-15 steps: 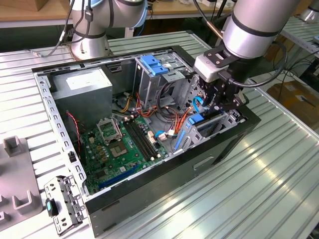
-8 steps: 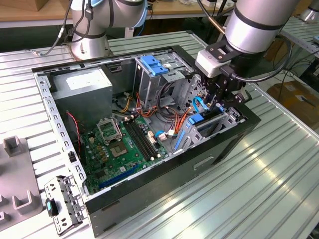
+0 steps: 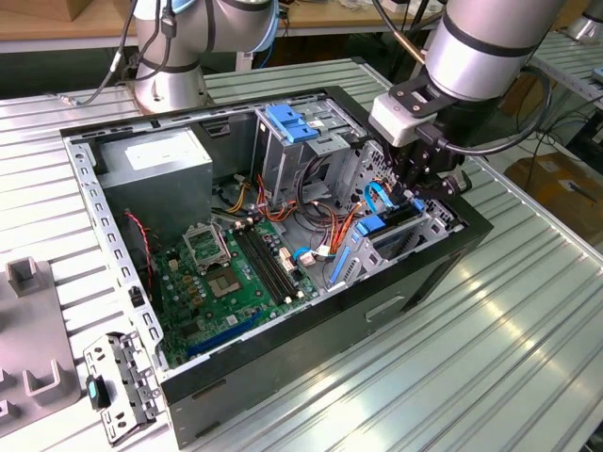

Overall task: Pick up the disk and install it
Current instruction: 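Insert the second disk wire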

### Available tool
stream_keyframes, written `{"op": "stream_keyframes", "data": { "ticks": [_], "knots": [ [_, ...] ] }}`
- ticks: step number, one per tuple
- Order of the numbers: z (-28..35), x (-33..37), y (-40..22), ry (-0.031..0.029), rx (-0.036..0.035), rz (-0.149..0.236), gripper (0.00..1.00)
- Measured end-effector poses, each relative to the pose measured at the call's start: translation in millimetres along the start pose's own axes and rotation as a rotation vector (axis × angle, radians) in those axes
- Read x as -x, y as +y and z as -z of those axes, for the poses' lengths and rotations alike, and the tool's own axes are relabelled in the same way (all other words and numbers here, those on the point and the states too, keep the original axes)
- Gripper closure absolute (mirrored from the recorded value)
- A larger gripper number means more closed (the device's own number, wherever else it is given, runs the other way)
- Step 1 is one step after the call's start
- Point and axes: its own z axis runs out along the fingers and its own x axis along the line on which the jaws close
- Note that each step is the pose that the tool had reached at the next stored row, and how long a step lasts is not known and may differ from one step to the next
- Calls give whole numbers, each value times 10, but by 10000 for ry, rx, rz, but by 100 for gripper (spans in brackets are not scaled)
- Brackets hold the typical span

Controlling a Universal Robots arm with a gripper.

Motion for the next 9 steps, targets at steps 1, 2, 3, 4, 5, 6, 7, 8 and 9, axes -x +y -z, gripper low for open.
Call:
{"op": "stream_keyframes", "data": {
  "ticks": [1, 2, 3, 4, 5, 6, 7, 8, 9],
  "knots": [
    [0, 0, 0, 3, 0, 0, 89],
    [0, 1, 0, 4, 0, 1, 89],
    [0, 1, 0, 5, 0, 1, 89],
    [0, 1, 0, 10, 0, 2, 89],
    [0, 2, 0, 13, 0, 2, 89],
    [0, 3, 0, 24, 0, 4, 89],
    [0, 5, 0, 36, 1, 6, 89],
    [0, 5, 0, 37, 1, 6, 89],
    [0, 5, 0, 39, 1, 6, 89]
  ]
}}
